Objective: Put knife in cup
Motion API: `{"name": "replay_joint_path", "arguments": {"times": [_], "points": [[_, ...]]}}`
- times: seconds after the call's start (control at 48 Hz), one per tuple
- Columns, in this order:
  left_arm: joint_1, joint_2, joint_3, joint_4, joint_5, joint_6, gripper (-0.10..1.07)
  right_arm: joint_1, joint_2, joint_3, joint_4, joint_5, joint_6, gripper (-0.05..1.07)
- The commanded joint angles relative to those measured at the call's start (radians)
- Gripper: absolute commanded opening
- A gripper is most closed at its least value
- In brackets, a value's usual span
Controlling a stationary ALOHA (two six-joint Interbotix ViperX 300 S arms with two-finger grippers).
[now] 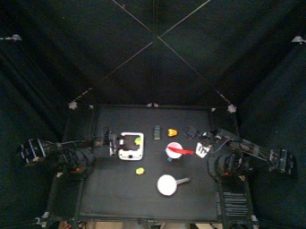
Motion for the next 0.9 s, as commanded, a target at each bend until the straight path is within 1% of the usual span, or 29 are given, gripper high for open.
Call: {"name": "replay_joint_path", "arguments": {"times": [0.0,0.229,0.375,0.458,0.729,0.875], "points": [[-0.002,-0.002,-0.009,-0.003,0.003,0.0,0.79,-0.002,0.011,0.008,-0.005,0.002,-0.003,0.34],[-0.002,-0.002,-0.008,-0.003,0.005,0.0,0.79,-0.003,0.04,0.005,-0.015,-0.003,-0.003,0.35],[-0.002,-0.002,-0.008,-0.003,0.008,0.0,0.79,-0.012,0.052,0.002,-0.017,-0.009,-0.003,0.39],[-0.002,-0.002,-0.008,-0.003,0.009,0.0,0.79,-0.02,0.057,-0.005,-0.015,-0.021,-0.003,0.44],[-0.002,-0.002,-0.008,-0.003,0.008,0.0,0.79,-0.028,0.057,-0.032,-0.017,-0.061,-0.002,0.65],[-0.002,-0.002,-0.006,-0.003,0.009,0.0,0.79,-0.028,0.058,-0.029,-0.017,-0.061,0.0,0.73]]}}
